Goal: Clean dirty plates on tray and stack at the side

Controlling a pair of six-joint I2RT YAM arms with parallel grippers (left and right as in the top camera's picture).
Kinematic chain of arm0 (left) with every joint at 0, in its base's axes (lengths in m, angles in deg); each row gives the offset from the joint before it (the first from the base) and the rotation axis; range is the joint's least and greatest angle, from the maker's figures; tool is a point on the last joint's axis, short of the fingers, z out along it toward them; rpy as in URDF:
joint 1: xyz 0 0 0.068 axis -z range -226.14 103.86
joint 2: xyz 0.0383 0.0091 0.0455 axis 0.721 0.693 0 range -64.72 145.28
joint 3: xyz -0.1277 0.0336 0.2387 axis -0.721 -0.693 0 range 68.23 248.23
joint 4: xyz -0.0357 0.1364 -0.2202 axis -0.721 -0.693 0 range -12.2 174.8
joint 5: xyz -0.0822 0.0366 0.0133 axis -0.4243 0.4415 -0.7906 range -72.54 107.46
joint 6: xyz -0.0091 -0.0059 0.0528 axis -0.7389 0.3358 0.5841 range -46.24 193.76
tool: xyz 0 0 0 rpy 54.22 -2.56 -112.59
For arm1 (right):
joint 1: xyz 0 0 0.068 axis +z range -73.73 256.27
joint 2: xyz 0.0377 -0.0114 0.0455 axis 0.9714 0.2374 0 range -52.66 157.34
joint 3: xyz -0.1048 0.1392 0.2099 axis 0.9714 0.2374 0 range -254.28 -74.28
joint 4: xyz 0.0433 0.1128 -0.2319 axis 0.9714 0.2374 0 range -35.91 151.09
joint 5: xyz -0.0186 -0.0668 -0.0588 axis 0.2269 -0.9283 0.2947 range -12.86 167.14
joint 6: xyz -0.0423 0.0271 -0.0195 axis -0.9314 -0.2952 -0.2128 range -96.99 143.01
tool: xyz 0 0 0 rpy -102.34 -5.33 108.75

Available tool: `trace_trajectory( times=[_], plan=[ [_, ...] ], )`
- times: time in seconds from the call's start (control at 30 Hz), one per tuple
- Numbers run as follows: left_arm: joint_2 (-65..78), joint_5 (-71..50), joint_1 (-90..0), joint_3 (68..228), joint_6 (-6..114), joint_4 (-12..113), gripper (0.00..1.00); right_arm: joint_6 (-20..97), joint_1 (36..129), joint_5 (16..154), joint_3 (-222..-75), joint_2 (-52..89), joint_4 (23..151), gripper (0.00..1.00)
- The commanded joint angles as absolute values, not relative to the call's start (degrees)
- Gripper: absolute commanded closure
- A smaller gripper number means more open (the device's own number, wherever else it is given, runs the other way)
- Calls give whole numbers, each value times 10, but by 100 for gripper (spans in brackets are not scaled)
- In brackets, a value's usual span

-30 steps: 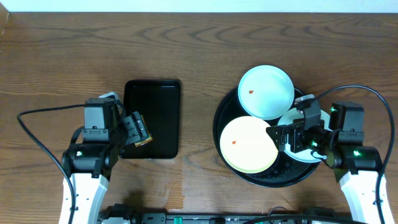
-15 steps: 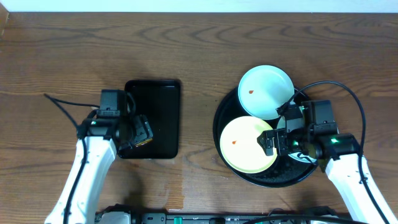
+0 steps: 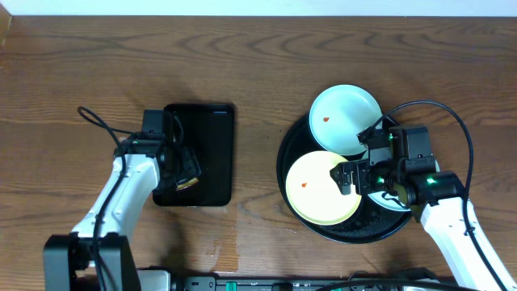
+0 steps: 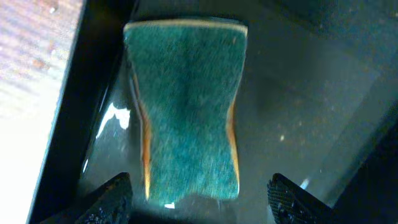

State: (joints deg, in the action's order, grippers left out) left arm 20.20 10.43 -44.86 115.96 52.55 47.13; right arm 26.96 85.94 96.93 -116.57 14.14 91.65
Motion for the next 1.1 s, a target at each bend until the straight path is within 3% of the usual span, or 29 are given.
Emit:
trace_trajectory(
  times=[0.0,0.3,0.47,0.93,1.0,1.07],
  plan=[
    [223,106,-448,1172,520,485,30,277,867,984,-1177,142,913,1],
    [249,154,-448,1172,520,512,32,277,867,984,-1177,142,916,1],
    [249,154,-448,1172,520,537,43,277,867,984,-1177,142,917,1],
    [267,156,-448,1172,520,541,44,277,867,984,-1177,142,926,1],
    [274,155,-448,1172,520,541,48,277,867,984,-1177,142,926,1],
    [279,155,-448,1172,520,541,61,277,867,984,-1177,142,927,1]
  ],
)
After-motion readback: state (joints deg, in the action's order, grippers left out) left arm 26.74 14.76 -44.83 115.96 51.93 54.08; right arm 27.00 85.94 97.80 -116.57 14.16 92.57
